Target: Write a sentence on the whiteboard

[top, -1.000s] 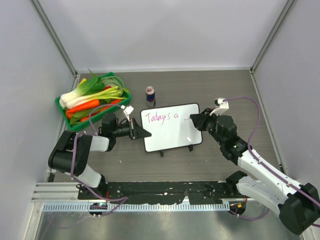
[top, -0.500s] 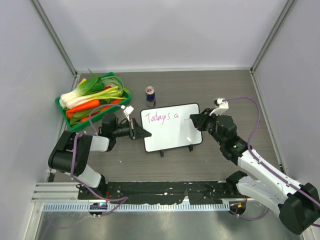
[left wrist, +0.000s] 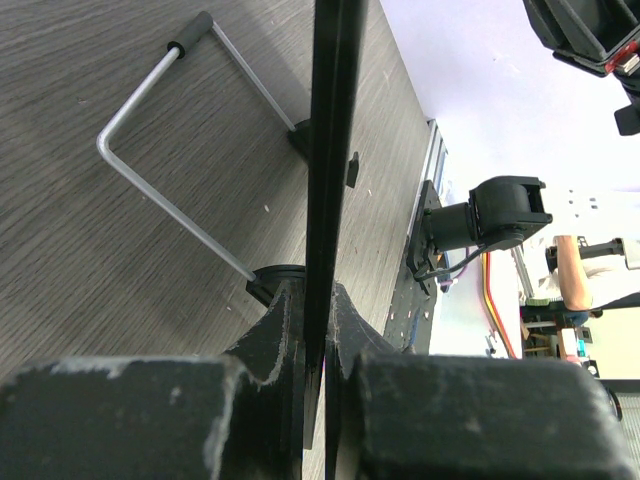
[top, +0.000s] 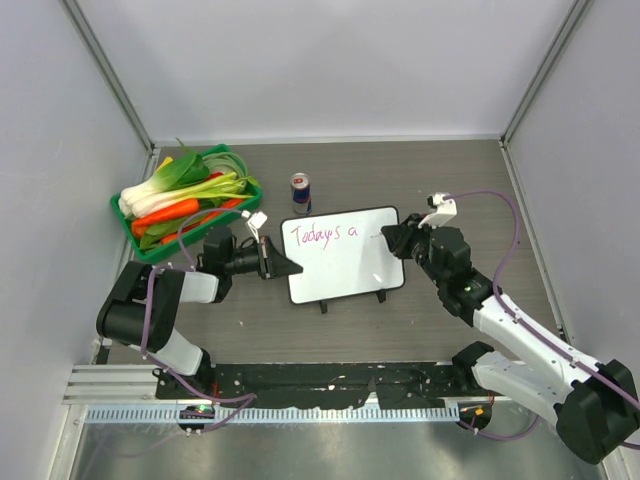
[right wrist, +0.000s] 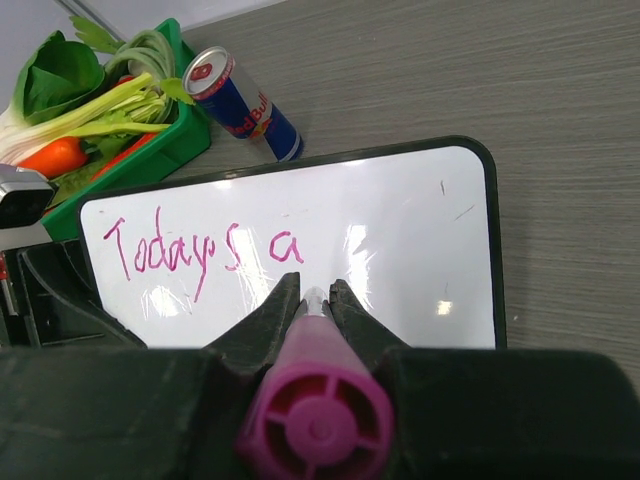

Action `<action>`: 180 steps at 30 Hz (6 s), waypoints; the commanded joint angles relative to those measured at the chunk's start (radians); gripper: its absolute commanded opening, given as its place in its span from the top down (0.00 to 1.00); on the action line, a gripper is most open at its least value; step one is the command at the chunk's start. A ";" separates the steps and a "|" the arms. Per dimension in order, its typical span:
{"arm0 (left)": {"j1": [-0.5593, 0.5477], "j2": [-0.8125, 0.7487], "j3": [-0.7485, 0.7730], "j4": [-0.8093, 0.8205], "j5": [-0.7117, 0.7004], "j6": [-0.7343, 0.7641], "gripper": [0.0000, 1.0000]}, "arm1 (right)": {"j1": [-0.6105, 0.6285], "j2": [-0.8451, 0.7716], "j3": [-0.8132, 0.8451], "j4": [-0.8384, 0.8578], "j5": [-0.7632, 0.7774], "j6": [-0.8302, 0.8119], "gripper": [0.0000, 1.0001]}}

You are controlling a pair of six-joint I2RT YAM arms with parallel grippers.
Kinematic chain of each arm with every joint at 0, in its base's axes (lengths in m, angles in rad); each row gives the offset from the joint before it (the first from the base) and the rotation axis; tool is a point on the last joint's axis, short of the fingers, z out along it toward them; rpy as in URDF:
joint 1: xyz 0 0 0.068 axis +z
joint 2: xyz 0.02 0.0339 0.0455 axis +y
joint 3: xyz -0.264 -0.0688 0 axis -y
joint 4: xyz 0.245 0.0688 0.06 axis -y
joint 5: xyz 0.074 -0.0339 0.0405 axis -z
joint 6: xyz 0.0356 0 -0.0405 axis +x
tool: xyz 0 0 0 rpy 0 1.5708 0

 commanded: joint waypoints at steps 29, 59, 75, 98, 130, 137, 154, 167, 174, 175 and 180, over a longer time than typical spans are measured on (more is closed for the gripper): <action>0.000 0.027 0.009 -0.065 -0.064 0.030 1.00 | 0.278 0.233 0.120 0.221 0.165 -0.055 0.99; 0.000 0.027 0.010 -0.066 -0.062 0.030 1.00 | 0.278 0.339 0.126 0.229 0.173 -0.046 0.99; 0.000 0.028 0.010 -0.066 -0.060 0.030 1.00 | 0.279 0.303 0.102 0.180 0.131 -0.040 0.99; -0.001 0.030 0.012 -0.066 -0.060 0.030 1.00 | 0.279 0.284 0.074 0.158 0.091 -0.009 0.99; -0.001 0.028 0.010 -0.065 -0.062 0.030 1.00 | 0.279 0.272 0.114 0.140 0.148 -0.031 0.99; -0.001 0.028 0.010 -0.066 -0.062 0.030 1.00 | 0.279 0.290 0.144 0.154 0.122 -0.031 0.99; -0.001 0.028 0.012 -0.066 -0.062 0.030 1.00 | 0.279 0.330 0.129 0.154 0.174 -0.029 0.99; -0.001 0.028 0.012 -0.066 -0.060 0.030 1.00 | 0.278 0.295 0.108 0.086 0.203 -0.046 0.99; -0.001 0.028 0.010 -0.066 -0.060 0.030 1.00 | 0.276 0.280 0.094 0.068 0.177 -0.055 0.99; -0.001 0.028 0.010 -0.066 -0.062 0.030 1.00 | 0.276 0.278 0.094 0.069 0.173 -0.054 0.99; -0.001 0.028 0.010 -0.066 -0.060 0.030 1.00 | 0.275 0.286 0.086 0.088 0.122 -0.046 0.99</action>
